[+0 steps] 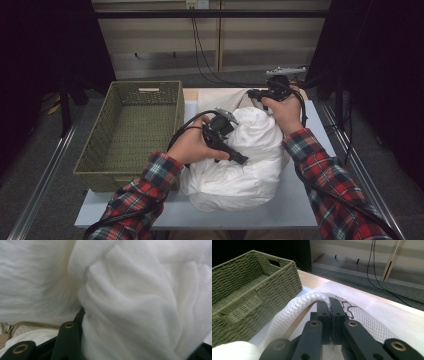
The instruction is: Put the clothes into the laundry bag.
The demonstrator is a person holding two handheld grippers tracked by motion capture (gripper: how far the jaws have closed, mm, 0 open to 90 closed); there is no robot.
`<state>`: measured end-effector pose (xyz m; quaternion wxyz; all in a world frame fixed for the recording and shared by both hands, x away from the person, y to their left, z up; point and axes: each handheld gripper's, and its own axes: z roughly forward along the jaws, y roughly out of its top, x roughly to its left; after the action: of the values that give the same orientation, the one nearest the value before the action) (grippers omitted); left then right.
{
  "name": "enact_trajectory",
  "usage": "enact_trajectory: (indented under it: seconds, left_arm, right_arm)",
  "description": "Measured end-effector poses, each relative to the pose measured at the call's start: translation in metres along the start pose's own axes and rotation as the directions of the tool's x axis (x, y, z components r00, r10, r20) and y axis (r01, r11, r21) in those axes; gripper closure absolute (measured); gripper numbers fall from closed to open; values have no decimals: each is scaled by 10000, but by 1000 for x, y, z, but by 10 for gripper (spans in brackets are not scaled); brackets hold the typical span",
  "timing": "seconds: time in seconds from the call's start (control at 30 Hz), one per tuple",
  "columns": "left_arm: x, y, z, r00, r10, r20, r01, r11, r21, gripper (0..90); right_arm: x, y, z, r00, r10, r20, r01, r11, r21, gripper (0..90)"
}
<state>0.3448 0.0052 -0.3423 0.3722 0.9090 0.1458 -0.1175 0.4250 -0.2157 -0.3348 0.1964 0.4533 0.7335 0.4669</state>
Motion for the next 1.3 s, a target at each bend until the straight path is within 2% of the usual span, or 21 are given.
enact_trajectory:
  seconds: [0.13,0.27,0.33,0.37,0.4,0.47,0.5,0.67,0.7,0.8,0.87,0.9,0.93,0.97,1.0,1.03,1.1,1.13,1.17,1.23,1.3]
  left_arm:
    - [3,-1,6,9996,-250,-126,252,9996,145,519]
    - [6,-2,12,9987,-295,-407,305,9993,223,518]
    - [9,-3,16,9975,-436,-551,450,9987,251,518]
    - [13,-5,19,9962,-655,-582,678,9969,394,518]
    - [13,-5,19,9962,-655,-582,678,9969,394,518]
    - [16,-6,20,9934,-861,-764,889,9954,348,518]
    - [17,-8,20,9906,-901,-1027,947,9947,410,518]
    - [23,-12,16,9847,-1179,-1282,1243,9913,430,518]
    - [25,-14,13,9796,-1418,-1422,1478,9885,326,518]
    - [26,-16,9,9793,-1291,-1558,1363,9900,362,518]
    - [27,-17,2,9746,-1519,-1643,1578,9872,232,518]
    - [27,-17,2,9746,-1519,-1643,1578,9872,232,518]
    - [28,-17,-1,9693,-1625,-1844,1697,9852,238,518]
    - [30,-17,-6,9588,-1770,-2222,1870,9820,246,519]
    - [30,-17,-6,9588,-1770,-2222,1870,9820,246,519]
    - [30,-17,-9,9494,-1892,-2506,2004,9795,198,519]
    - [32,-19,-15,9349,-1904,-2994,2015,9795,62,520]
    - [32,-19,-15,9349,-1904,-2994,2015,9795,62,520]
    - [34,-21,-17,9270,-2134,-3085,2227,9749,-54,520]
    - [35,-22,-18,9244,-2182,-3127,2265,9740,-102,520]
    - [35,-22,-17,9133,-2367,-3314,2425,9698,-244,520]
  right_arm:
    - [-1,-1,-2,10000,82,-47,-82,10000,-54,891]
    - [-1,-1,-4,9999,91,-58,-92,9999,-64,891]
    - [0,-1,-5,9999,111,-101,-112,9999,-80,891]
    - [1,-1,-6,9999,92,-122,-94,9999,-93,891]
    - [1,-1,-6,9999,92,-122,-94,9999,-93,891]
    - [2,-1,-8,9997,100,-221,-102,9999,-120,891]
    - [3,0,-9,9996,-4,-290,0,9999,-141,891]
    - [1,0,-14,9997,-33,-262,28,9998,-177,891]
    - [0,0,-16,9995,-46,-300,40,9998,-196,891]
    - [0,0,-17,9995,-64,-321,59,9998,-183,891]
    - [0,2,-20,9995,-143,-295,137,9997,-205,891]
    - [0,3,-20,9993,-140,-347,133,9997,-203,891]
    - [0,3,-20,9993,-140,-347,133,9997,-203,891]
    - [0,3,-21,9992,-177,-355,171,9997,-185,891]
    - [0,3,-21,9992,-177,-355,171,9997,-185,891]
    - [0,4,-22,9992,-181,-354,175,9997,-183,891]
    - [0,5,-23,9989,-179,-435,170,9996,-209,891]
    - [0,5,-23,9989,-179,-435,170,9996,-209,891]
    - [1,5,-24,9985,-197,-509,187,9996,-211,891]
    - [2,6,-24,9986,-197,-487,189,9997,-164,891]
    - [3,7,-23,9982,-164,-579,157,9998,-119,891]
